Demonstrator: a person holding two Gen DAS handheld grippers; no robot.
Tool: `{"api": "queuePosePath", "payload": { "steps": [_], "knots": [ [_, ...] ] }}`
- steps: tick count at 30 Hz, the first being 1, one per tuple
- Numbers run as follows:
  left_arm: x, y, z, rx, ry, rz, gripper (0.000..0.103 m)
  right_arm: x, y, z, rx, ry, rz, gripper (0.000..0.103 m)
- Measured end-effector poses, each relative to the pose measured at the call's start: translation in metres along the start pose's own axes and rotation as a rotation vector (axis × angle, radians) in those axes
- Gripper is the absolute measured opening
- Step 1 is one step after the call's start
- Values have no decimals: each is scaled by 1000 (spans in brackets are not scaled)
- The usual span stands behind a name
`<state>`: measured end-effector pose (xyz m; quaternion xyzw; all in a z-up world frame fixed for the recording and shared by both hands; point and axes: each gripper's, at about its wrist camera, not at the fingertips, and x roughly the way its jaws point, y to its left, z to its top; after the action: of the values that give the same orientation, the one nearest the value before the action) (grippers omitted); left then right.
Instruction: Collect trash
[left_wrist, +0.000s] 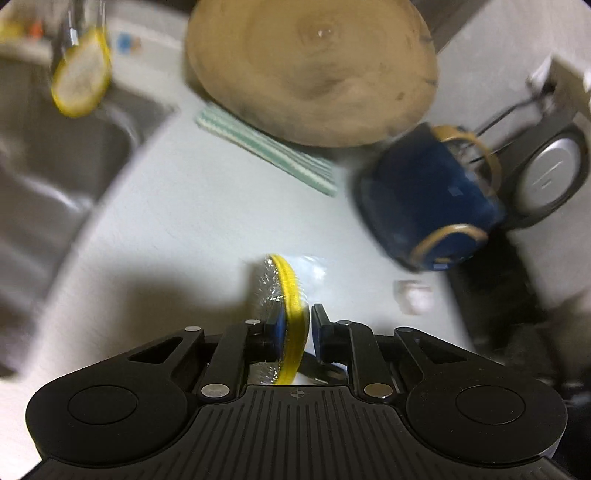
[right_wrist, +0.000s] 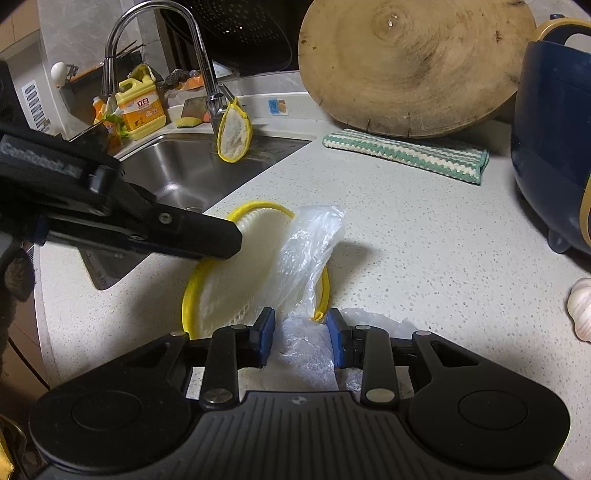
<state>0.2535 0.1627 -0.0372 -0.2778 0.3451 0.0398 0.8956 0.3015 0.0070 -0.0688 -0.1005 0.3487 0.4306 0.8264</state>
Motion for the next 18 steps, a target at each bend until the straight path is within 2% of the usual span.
{"api": "queuePosePath", "payload": {
  "steps": [2, 5, 18],
  "knots": [
    [2, -8, -1, 67, -9, 107, 18, 0, 1, -1, -7, -3, -2, 31],
    [7, -8, -5, 97, 5, 152, 20, -2, 1, -3, -17, -6, -4, 31],
    [14, 3, -10, 105, 12, 186, 23, -4, 0, -3, -20, -2, -4, 31]
  ]
}}
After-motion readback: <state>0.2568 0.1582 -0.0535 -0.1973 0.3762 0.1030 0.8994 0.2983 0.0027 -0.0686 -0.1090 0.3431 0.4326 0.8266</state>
